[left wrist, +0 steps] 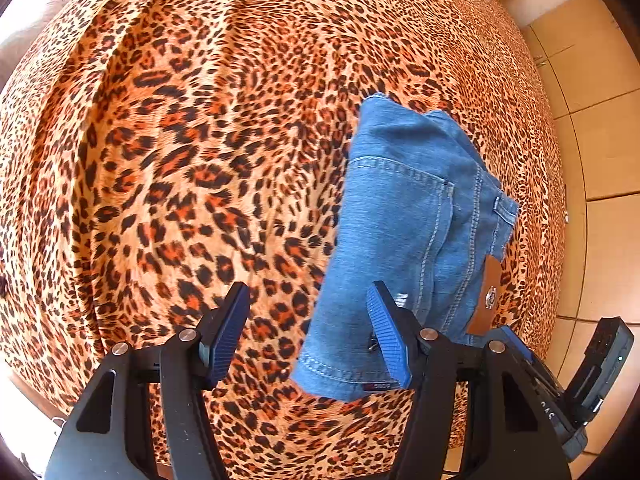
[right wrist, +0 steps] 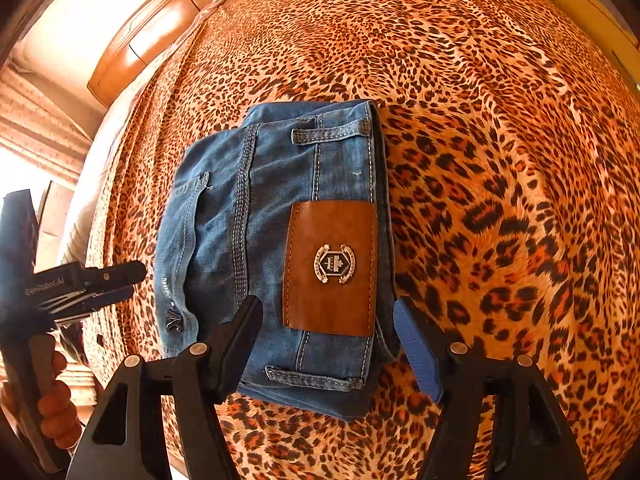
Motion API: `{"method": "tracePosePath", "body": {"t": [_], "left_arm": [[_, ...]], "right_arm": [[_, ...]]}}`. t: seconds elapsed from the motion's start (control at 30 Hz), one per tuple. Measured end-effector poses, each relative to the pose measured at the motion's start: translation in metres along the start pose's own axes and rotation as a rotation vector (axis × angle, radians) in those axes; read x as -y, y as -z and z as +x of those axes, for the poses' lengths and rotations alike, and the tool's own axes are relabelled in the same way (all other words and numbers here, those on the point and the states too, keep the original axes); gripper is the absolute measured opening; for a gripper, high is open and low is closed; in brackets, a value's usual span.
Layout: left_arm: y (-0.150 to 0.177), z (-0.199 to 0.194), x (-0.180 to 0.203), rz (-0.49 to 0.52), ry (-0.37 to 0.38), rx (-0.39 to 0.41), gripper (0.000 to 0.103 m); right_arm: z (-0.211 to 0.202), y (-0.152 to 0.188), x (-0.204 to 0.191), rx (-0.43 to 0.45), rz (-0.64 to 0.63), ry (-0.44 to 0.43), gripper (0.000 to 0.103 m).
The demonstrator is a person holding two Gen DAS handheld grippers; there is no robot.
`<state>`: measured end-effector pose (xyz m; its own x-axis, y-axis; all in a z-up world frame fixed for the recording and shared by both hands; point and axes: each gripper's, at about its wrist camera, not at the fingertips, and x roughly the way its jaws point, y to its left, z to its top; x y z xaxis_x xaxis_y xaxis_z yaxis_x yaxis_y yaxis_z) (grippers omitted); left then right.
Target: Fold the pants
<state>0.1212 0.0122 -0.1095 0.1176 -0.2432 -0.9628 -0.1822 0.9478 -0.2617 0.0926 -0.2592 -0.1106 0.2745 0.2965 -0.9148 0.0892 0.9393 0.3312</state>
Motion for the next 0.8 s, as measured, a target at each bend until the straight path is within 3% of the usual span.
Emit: {"method": "tracePosePath", "body": {"t": [0.1, 0.23, 0.43, 0.57, 0.67, 0.8], "left_arm": [[0.015, -0.006, 0.004, 0.039, -0.058, 0.059, 0.06], [0.043, -0.035, 0.013, 0.105, -0.145, 0.202, 0.06], [0.067, -0.068, 0.031, 0.168, -0.181, 0.362, 0.076], [0.072, -0.081, 0.038, 0.201, -0.193, 0.404, 0.08], [0.073, -0.082, 0.046, 0.237, -0.19, 0.387, 0.081], [0.08, -0.085, 0.05, 0.274, -0.152, 0.39, 0.081]], "right_arm": [[-0.015, 0.01, -0.003, -0.002, 0.005, 0.035, 0.074], [-0.052, 0.028, -0.014, 0.107, -0.004, 0.156, 0.098], [-0.087, 0.054, -0.026, 0.174, -0.045, 0.239, 0.102], [-0.105, 0.076, -0.031, 0.263, -0.069, 0.322, 0.102], [-0.12, 0.087, -0.036, 0.339, -0.084, 0.379, 0.102], [-0.138, 0.097, -0.049, 0.433, -0.136, 0.541, 0.102]]}}
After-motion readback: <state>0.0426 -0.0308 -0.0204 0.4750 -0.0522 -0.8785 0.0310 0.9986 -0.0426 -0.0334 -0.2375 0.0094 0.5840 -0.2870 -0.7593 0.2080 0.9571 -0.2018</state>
